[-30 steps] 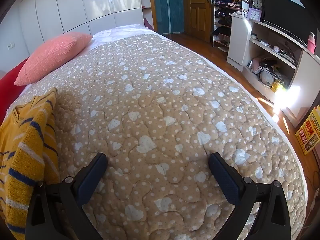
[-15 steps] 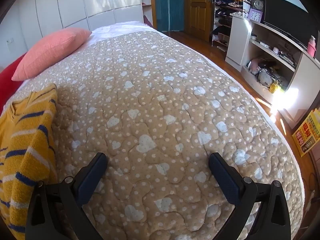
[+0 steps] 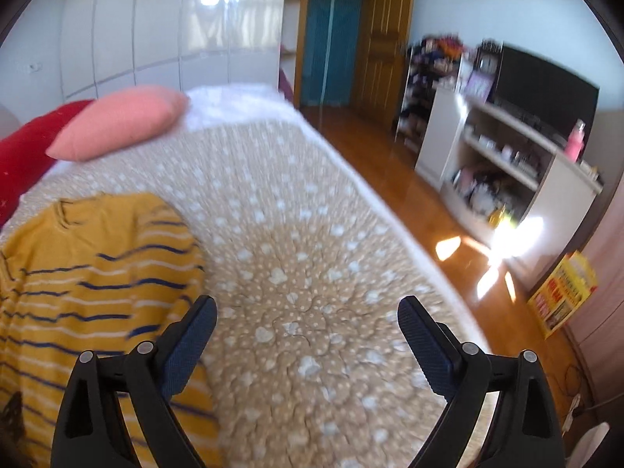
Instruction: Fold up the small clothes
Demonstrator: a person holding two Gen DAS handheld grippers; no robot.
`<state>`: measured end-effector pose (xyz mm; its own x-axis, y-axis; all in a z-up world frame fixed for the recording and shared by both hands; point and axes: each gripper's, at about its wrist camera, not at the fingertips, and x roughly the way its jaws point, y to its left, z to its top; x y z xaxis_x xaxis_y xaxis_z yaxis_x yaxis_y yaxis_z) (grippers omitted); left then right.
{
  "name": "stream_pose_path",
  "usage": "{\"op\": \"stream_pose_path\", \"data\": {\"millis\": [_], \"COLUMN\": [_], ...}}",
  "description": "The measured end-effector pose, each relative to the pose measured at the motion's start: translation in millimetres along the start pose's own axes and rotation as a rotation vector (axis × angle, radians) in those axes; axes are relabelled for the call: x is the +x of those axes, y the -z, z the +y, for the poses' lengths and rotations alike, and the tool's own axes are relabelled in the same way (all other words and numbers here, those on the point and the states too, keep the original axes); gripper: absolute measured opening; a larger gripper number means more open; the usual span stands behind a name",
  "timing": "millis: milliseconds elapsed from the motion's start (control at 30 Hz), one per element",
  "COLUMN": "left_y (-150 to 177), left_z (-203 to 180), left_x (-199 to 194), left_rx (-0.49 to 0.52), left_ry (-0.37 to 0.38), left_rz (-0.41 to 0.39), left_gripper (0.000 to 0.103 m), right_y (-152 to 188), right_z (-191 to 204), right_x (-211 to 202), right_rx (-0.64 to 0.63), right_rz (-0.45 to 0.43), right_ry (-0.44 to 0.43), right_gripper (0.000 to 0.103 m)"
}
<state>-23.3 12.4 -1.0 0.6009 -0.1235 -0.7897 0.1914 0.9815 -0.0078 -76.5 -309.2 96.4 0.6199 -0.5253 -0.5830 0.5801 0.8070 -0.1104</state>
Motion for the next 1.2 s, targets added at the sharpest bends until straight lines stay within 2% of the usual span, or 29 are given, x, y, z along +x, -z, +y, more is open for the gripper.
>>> {"op": "stream_pose_path", "data": {"millis": [100,133,200,233,300,333,467,633,767,800,833,867,900,933,967,1000,1100,1133,1167,1200], "left_y": [0.1,0.2,0.0,0.1,0.5,0.7,0.1,-0.3,-0.3,-0.3,-0.8,-1.2,-1.7,-2.1,-2.6,-2.9,-2.3,-2.4,-2.5,-2.7], "left_z": [-0.7,-0.8,-1.9,-1.7,-1.3,-1.1,-0.3,-3.2,-3.9,-3.8,-3.5,-2.9,-2.2,-1.7,-1.4,-1.6,-2.7,-2.7,-1.6,0.4], "left_x": [-0.1,0.0,0.4,0.2,-0.2,-0.3,-0.2,0.9,0.6,0.6,0.7,0.5,0.5,0.4,0.6,0.3,-2.4,-4.4,-8.8,-13.3], "left_rx": [0.003,0.003,0.002,0.004,0.008,0.011,0.019,0.016,0.014,0.015,0.016,0.017,0.017,0.014,0.013,0.010,0.006,0.007,0.005,-0.001], "left_ry": [-0.002,-0.002,-0.004,-0.003,0.001,0.003,0.011,-0.010,-0.021,-0.019,-0.016,-0.013,-0.010,-0.008,-0.009,-0.012,-0.022,-0.019,-0.005,0.016], "left_rz": [-0.005,-0.004,-0.002,0.000,0.002,0.002,0.009,0.010,0.012,0.013,0.018,0.023,0.028,0.032,0.036,0.038,0.038,0.040,0.043,0.045], "left_gripper": [0.103,0.103,0.103,0.103,0.103,0.103,0.103,0.103,0.103,0.103,0.103,0.103,0.103,0.103,0.103,0.103,0.103,0.103,0.103,0.103], "right_y": [3.9,6.0,4.4,7.4,18.4,26.4,58.2,97.9,126.7,132.5,134.7,134.0,132.0,128.7,123.8,118.4,111.5,110.7,110.0,109.9], "right_z": [7.4,11.1,16.5,19.8,23.7,26.1,22.0,26.9,46.7,49.6,47.9,44.0,34.5,20.4,10.1,-5.0,-53.0,-72.0,-83.4,-95.6], "right_x": [-37.7,-40.1,-28.9,-20.3,-12.2,-11.7,-8.2,-14.1,-12.8,-9.5,-10.6,-11.9,-12.0,-11.9,-12.8,-12.9,-4.6,-0.7,0.6,-0.8], "right_rx": [-0.005,-0.006,0.009,0.037,0.087,0.093,0.049,-0.032,-0.116,-0.136,-0.147,-0.144,-0.112,-0.057,-0.027,0.001,0.101,0.148,0.172,0.205], "right_rz": [-0.152,-0.140,-0.009,0.067,0.123,0.119,0.121,0.184,0.229,0.242,0.232,0.229,0.239,0.246,0.242,0.225,0.193,0.192,0.194,0.196], "right_ry": [0.021,-0.030,-0.154,-0.241,-0.363,-0.372,-0.295,-0.429,-0.427,-0.412,-0.391,-0.392,-0.431,-0.464,-0.452,-0.382,-0.109,0.010,0.075,0.077], "right_gripper": [0.100,0.101,0.101,0.094,0.080,0.079,0.078,0.078,0.076,0.062,0.042,0.031,0.015,0.011,0.010,0.009,0.009,0.009,0.009,0.015]}}
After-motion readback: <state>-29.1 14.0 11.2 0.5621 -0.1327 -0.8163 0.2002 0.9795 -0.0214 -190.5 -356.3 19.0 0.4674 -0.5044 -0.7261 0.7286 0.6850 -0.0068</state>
